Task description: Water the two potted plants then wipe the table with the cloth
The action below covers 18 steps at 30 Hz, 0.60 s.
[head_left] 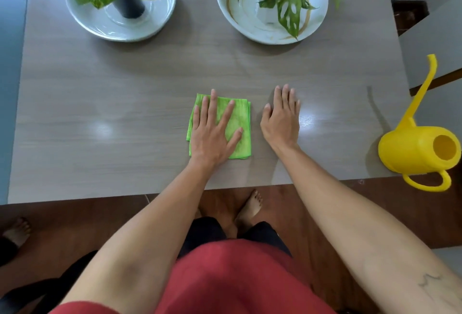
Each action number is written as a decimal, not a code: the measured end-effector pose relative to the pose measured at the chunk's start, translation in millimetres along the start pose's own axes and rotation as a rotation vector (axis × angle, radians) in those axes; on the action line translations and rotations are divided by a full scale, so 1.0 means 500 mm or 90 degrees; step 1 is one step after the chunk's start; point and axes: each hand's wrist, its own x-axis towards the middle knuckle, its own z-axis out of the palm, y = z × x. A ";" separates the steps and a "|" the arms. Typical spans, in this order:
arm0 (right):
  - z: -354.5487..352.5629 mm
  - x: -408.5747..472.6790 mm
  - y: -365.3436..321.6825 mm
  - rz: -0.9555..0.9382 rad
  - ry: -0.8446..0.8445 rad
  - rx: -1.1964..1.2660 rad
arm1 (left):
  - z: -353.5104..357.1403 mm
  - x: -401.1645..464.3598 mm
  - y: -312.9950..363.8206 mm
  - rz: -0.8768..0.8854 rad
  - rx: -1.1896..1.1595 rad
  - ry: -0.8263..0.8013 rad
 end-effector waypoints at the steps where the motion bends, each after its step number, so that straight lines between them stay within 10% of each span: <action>1: 0.004 -0.008 -0.013 -0.021 -0.001 -0.004 | -0.004 -0.007 -0.023 -0.005 0.003 0.003; 18: 0.050 -0.073 -0.084 -0.083 -0.015 -0.039 | -0.096 -0.176 -0.493 -0.139 0.011 0.016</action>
